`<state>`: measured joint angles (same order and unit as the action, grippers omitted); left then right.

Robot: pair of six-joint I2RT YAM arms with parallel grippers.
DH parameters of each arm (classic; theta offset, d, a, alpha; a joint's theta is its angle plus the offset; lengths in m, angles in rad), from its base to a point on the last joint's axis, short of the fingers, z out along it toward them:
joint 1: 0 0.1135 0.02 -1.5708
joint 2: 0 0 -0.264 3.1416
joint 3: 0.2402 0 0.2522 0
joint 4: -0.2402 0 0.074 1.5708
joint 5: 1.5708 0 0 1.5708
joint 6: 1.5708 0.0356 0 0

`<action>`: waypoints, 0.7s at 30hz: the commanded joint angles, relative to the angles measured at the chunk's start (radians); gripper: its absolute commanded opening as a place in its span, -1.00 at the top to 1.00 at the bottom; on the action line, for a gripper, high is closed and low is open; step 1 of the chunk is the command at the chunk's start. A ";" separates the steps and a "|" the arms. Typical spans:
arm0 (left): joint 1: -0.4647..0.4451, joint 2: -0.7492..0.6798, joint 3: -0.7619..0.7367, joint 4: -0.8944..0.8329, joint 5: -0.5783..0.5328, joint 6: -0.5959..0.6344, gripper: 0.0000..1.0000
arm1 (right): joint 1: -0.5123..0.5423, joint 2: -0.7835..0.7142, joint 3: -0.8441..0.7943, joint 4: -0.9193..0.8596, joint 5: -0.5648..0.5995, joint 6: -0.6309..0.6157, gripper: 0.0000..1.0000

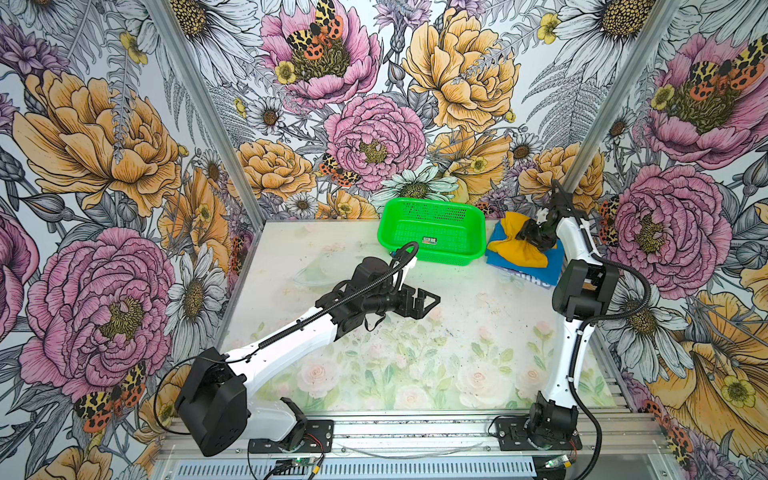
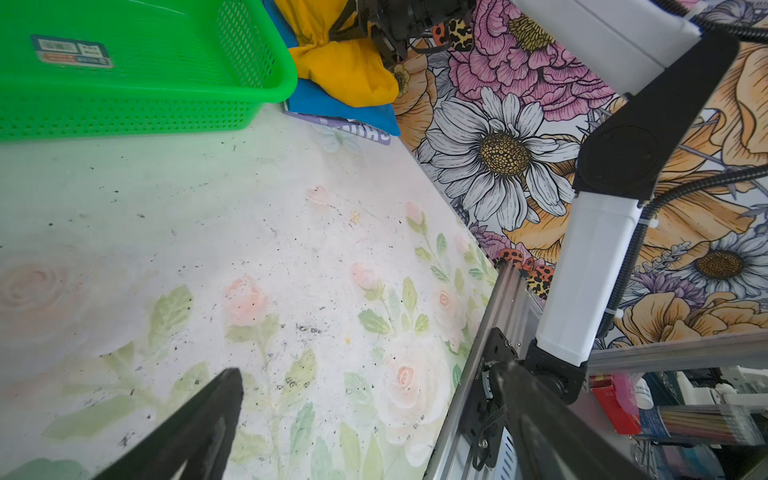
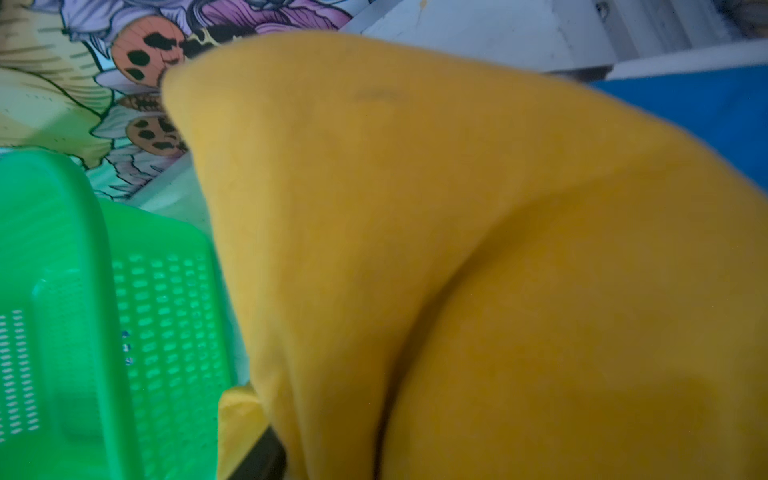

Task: Fold and stack the t-shirts
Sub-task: 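Lower the yellow bundle onto the blue stack and open the right gripper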

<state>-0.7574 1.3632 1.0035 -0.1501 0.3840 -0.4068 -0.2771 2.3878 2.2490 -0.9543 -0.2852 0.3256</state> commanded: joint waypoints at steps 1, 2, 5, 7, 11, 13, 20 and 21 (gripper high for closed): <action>-0.024 0.016 0.038 0.027 -0.035 0.038 -0.98 | -0.014 -0.047 0.047 -0.009 -0.001 -0.013 -0.43; -0.030 0.020 0.038 0.027 -0.040 0.039 -0.98 | -0.025 -0.067 0.042 -0.010 0.004 -0.015 -0.51; -0.045 0.019 0.027 0.031 -0.053 0.033 -0.98 | -0.070 -0.132 0.012 -0.012 0.002 -0.014 -0.67; -0.052 0.016 0.013 0.037 -0.063 0.028 -0.98 | -0.106 -0.173 -0.028 -0.015 -0.032 -0.007 -0.67; -0.056 0.010 -0.020 0.067 -0.072 0.007 -0.98 | -0.155 -0.245 -0.137 -0.014 -0.081 -0.015 -0.68; -0.056 0.007 -0.033 0.080 -0.072 -0.003 -0.98 | -0.172 -0.266 -0.193 -0.011 -0.117 -0.034 -0.65; -0.057 0.004 -0.065 0.106 -0.079 -0.018 -0.98 | -0.194 -0.309 -0.396 0.057 -0.186 -0.092 -0.10; -0.058 0.004 -0.068 0.108 -0.078 -0.018 -0.97 | -0.193 -0.316 -0.426 0.072 -0.196 -0.100 -0.05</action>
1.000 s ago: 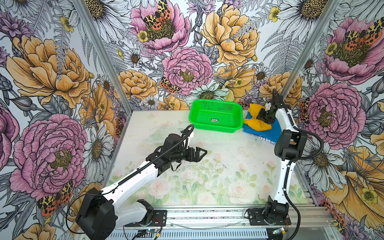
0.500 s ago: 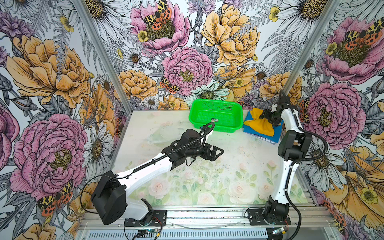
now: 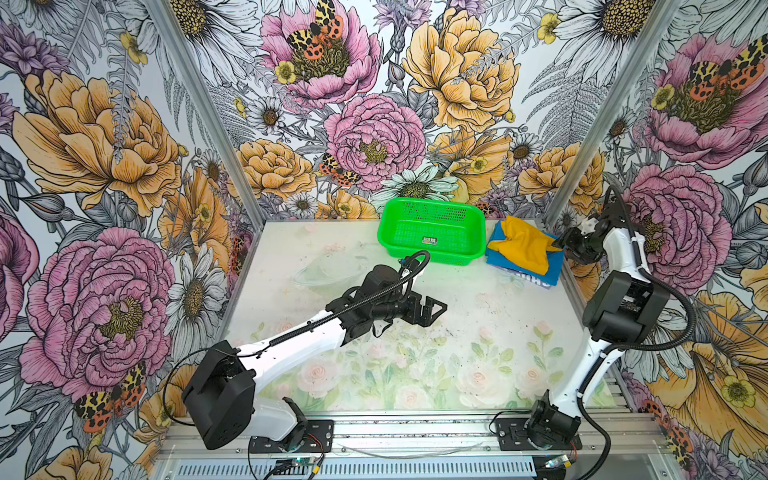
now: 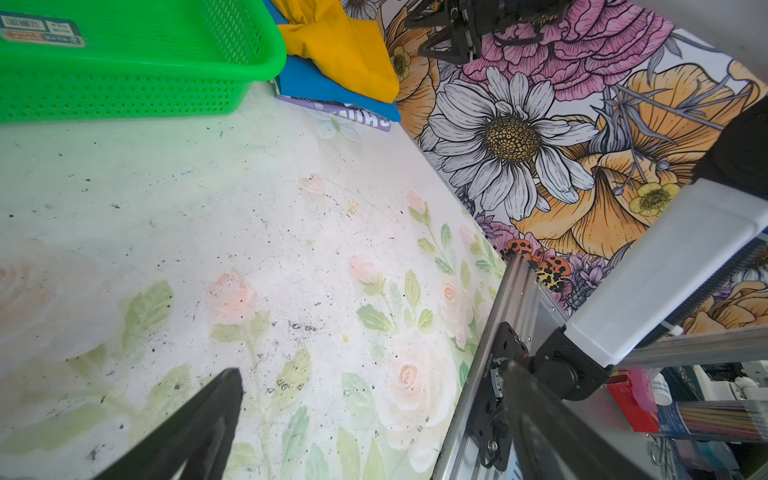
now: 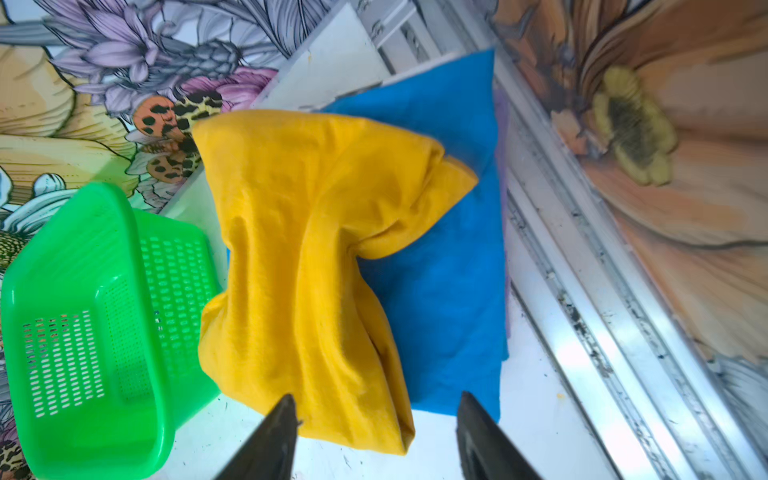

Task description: Fold and stack the t-shirts

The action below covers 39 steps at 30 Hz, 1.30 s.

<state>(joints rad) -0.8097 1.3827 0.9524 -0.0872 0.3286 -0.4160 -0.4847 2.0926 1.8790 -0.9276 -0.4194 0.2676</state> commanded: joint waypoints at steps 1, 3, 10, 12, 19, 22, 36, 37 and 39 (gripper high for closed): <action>-0.006 -0.014 -0.019 0.046 -0.022 -0.010 -0.98 | 0.015 -0.029 -0.082 0.064 -0.071 -0.050 -0.02; -0.004 -0.013 -0.022 0.048 -0.023 -0.012 -0.98 | 0.014 -0.038 -0.126 0.095 -0.083 -0.057 0.01; -0.001 -0.020 -0.036 0.058 -0.023 -0.014 -0.98 | 0.014 0.010 -0.134 0.110 -0.100 -0.048 0.41; 0.000 -0.026 -0.043 0.060 -0.025 -0.013 -0.98 | 0.014 0.021 -0.126 0.110 -0.093 -0.047 0.73; 0.009 -0.036 -0.054 0.062 -0.024 -0.015 -0.97 | -0.008 -0.123 -0.144 0.105 0.130 -0.012 1.00; 0.009 -0.030 -0.053 0.068 -0.016 -0.017 -0.98 | -0.020 -0.194 -0.156 0.093 0.174 0.001 1.00; 0.006 -0.047 -0.070 0.071 -0.012 -0.017 -0.98 | 0.000 -0.250 -0.158 0.050 0.120 -0.002 -0.35; 0.006 -0.046 -0.071 0.070 -0.012 -0.018 -0.98 | 0.013 -0.239 -0.149 0.050 0.096 -0.007 -0.35; 0.007 -0.044 -0.073 0.073 -0.015 -0.017 -0.98 | 0.067 -0.223 -0.143 0.052 0.068 -0.035 -0.36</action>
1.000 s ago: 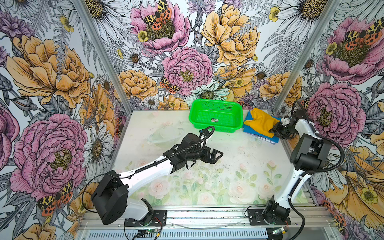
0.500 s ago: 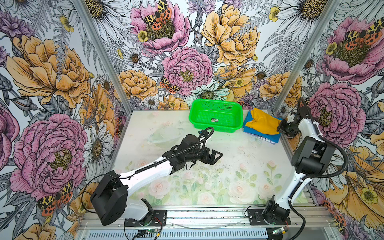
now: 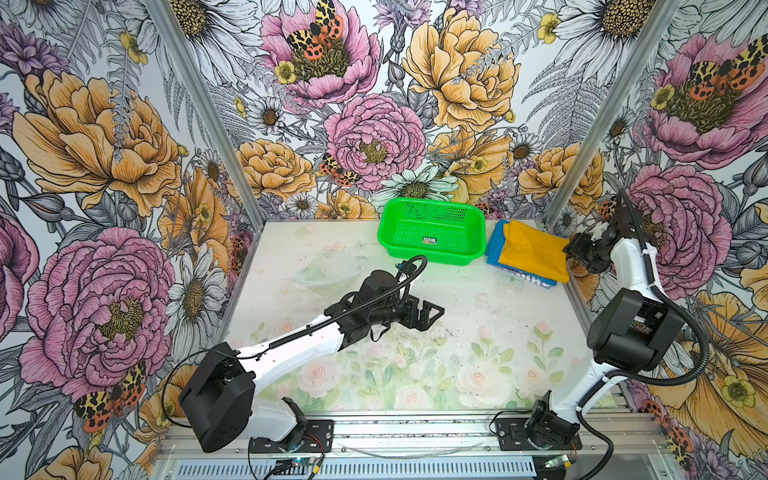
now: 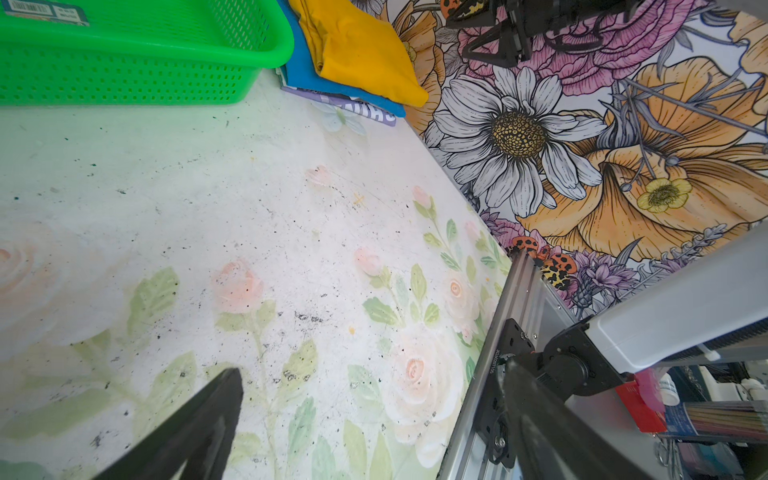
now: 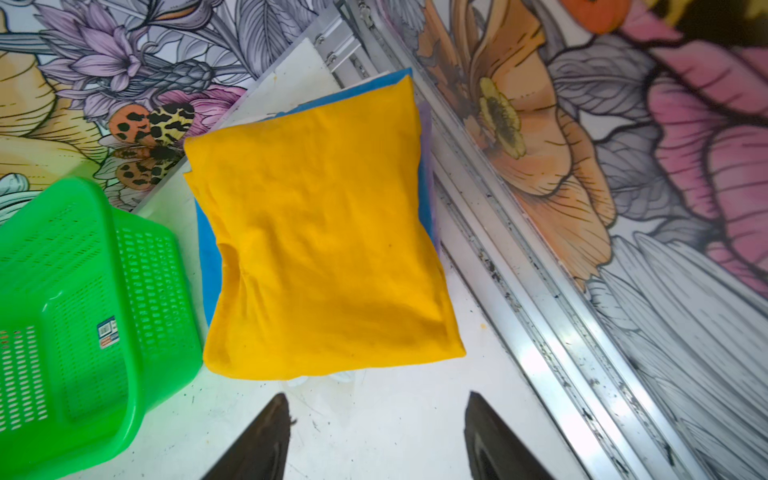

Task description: Fold and stack the t-shirts

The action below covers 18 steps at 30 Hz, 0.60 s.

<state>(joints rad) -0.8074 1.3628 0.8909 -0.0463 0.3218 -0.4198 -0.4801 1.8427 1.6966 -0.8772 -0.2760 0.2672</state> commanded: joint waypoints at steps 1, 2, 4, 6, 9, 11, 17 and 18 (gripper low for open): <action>0.004 -0.022 -0.013 0.033 -0.009 -0.014 -0.97 | 0.100 0.033 0.039 0.000 -0.047 -0.044 -0.35; 0.004 -0.023 -0.014 0.034 -0.010 -0.016 -0.98 | 0.141 0.042 0.039 0.000 -0.013 -0.055 -0.35; 0.006 -0.027 -0.017 0.033 -0.014 -0.014 -0.97 | 0.213 0.058 0.037 0.001 0.071 -0.042 -0.34; 0.010 -0.037 -0.021 0.024 -0.016 -0.013 -0.98 | 0.266 0.074 0.037 -0.001 0.145 -0.025 -0.30; 0.021 -0.060 -0.031 0.005 -0.018 -0.007 -0.98 | 0.351 0.100 0.044 -0.001 0.273 0.018 -0.19; 0.031 -0.077 -0.042 0.001 -0.018 -0.008 -0.98 | 0.400 0.130 0.062 -0.004 0.344 0.046 -0.06; 0.049 -0.127 -0.072 -0.009 -0.018 -0.009 -0.98 | 0.468 0.240 0.160 -0.050 0.435 0.109 0.07; 0.051 -0.138 -0.080 -0.011 -0.022 -0.008 -0.98 | 0.472 0.260 0.179 -0.054 0.436 0.112 0.08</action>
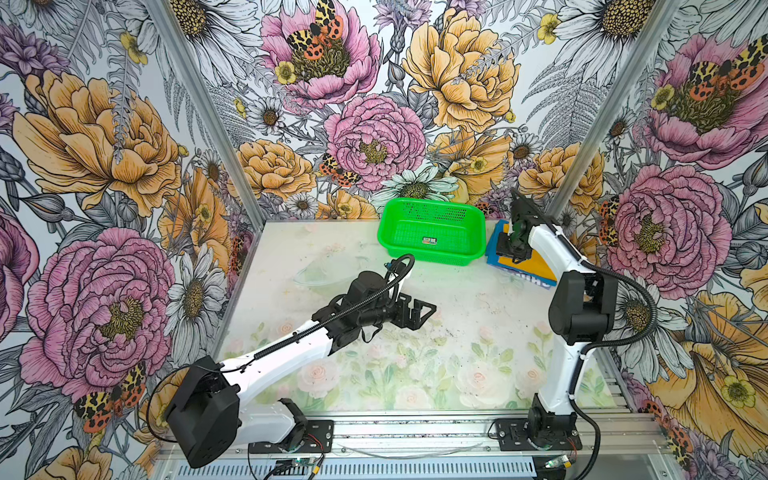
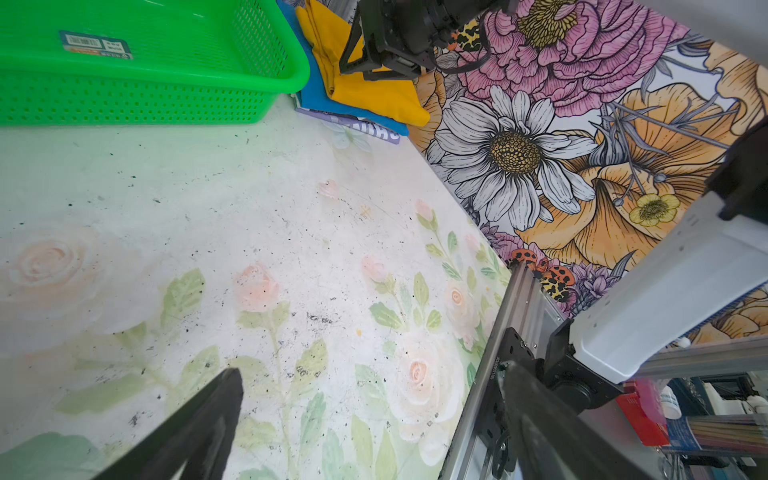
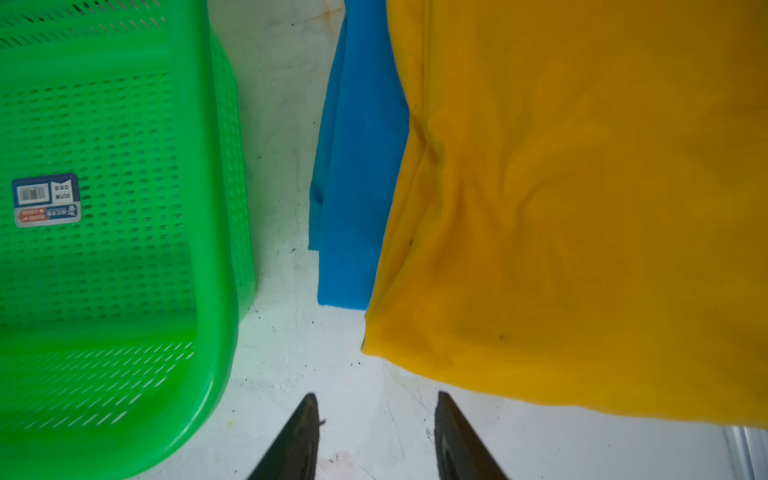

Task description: Fold and stack the t-shirts

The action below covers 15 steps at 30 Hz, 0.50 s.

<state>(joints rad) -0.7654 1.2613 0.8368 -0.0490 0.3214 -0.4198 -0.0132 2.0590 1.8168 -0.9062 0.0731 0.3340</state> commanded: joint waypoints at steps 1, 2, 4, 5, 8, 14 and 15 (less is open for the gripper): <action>0.012 -0.047 -0.032 -0.009 -0.023 -0.008 -0.97 | 0.012 0.061 0.074 -0.026 0.088 0.045 0.09; 0.017 -0.056 -0.039 -0.011 -0.025 -0.008 -0.97 | 0.016 0.083 0.096 -0.036 0.095 0.048 0.10; 0.024 -0.070 -0.047 -0.017 -0.022 -0.008 -0.98 | 0.027 0.123 0.142 -0.057 0.118 0.055 0.17; 0.028 -0.079 -0.050 -0.022 -0.023 -0.008 -0.98 | 0.031 0.144 0.164 -0.069 0.136 0.059 0.23; 0.038 -0.103 -0.061 -0.026 -0.027 -0.008 -0.97 | 0.035 0.185 0.208 -0.091 0.163 0.073 0.48; 0.054 -0.133 -0.082 -0.034 -0.027 -0.005 -0.97 | 0.037 0.229 0.304 -0.155 0.205 0.078 0.85; 0.057 -0.135 -0.084 -0.032 -0.026 -0.005 -0.97 | 0.037 0.233 0.317 -0.165 0.203 0.075 0.89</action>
<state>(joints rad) -0.7212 1.1473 0.7715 -0.0803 0.3096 -0.4194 0.0166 2.2787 2.0712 -1.0286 0.2310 0.4026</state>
